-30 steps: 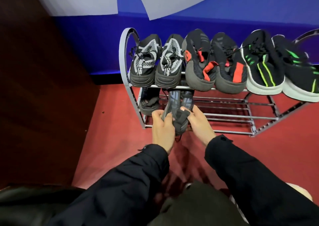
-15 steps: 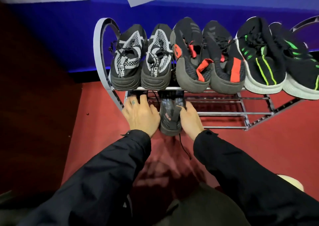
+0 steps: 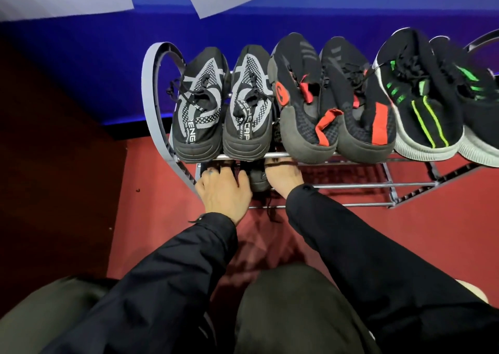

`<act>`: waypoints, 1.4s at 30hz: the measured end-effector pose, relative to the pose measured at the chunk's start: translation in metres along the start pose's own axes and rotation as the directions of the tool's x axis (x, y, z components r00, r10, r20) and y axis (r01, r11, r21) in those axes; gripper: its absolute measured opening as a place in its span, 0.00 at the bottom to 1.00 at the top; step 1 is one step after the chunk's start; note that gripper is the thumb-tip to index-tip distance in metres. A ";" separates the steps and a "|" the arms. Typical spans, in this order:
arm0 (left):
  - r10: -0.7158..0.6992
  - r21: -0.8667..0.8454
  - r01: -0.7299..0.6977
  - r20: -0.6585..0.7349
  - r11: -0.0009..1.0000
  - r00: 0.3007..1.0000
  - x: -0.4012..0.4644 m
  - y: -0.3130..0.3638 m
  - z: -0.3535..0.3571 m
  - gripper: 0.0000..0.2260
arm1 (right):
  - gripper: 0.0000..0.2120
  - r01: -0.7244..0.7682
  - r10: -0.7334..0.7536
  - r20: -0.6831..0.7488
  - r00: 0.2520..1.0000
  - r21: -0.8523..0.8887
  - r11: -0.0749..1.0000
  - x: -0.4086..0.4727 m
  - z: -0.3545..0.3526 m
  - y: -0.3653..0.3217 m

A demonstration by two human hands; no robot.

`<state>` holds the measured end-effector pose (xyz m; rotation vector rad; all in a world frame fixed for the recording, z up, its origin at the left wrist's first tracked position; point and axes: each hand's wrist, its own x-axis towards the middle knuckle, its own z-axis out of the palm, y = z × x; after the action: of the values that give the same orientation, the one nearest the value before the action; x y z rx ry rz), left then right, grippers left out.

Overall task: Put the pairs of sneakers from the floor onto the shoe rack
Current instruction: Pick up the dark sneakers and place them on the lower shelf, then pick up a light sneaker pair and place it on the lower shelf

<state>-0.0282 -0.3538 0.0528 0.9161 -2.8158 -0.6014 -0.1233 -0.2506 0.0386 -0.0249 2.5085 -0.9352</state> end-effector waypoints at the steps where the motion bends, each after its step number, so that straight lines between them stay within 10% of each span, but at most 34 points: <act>1: 0.022 0.021 -0.022 0.002 1.000 1.000 -0.001 0.000 0.001 0.18 | 0.19 0.012 -0.013 -0.041 0.999 -0.028 1.000 -0.003 -0.003 0.000; 9: 0.288 0.131 -0.281 -0.038 0.951 0.957 -0.021 0.025 -0.007 0.14 | 0.15 0.083 -0.083 0.065 0.994 0.007 0.997 -0.029 -0.041 0.008; 14: 0.550 -0.116 -0.547 -0.007 0.829 0.835 -0.048 0.060 -0.006 0.14 | 0.05 0.132 -0.136 -0.026 0.990 0.472 0.872 -0.062 -0.074 0.040; 23: 0.754 -0.364 -0.664 0.395 0.653 0.525 -0.151 0.152 0.068 0.13 | 0.07 -0.017 0.119 -0.141 0.983 0.573 0.820 -0.187 -0.130 0.219; 33: 0.624 -0.382 -0.681 0.769 0.625 0.141 -0.247 0.198 0.152 0.18 | 0.09 -0.286 0.612 -0.272 0.743 0.697 0.658 -0.293 -0.152 0.368; 42: 0.479 -0.240 -0.742 0.869 0.626 0.124 -0.273 0.173 0.181 0.26 | 0.13 -0.396 0.793 -0.391 0.467 0.710 0.583 -0.335 -0.107 0.416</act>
<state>0.0571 -0.0055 -0.0398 -1.0983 -3.7301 -0.6889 0.1889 0.1929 -0.0117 1.6304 2.3341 -1.4107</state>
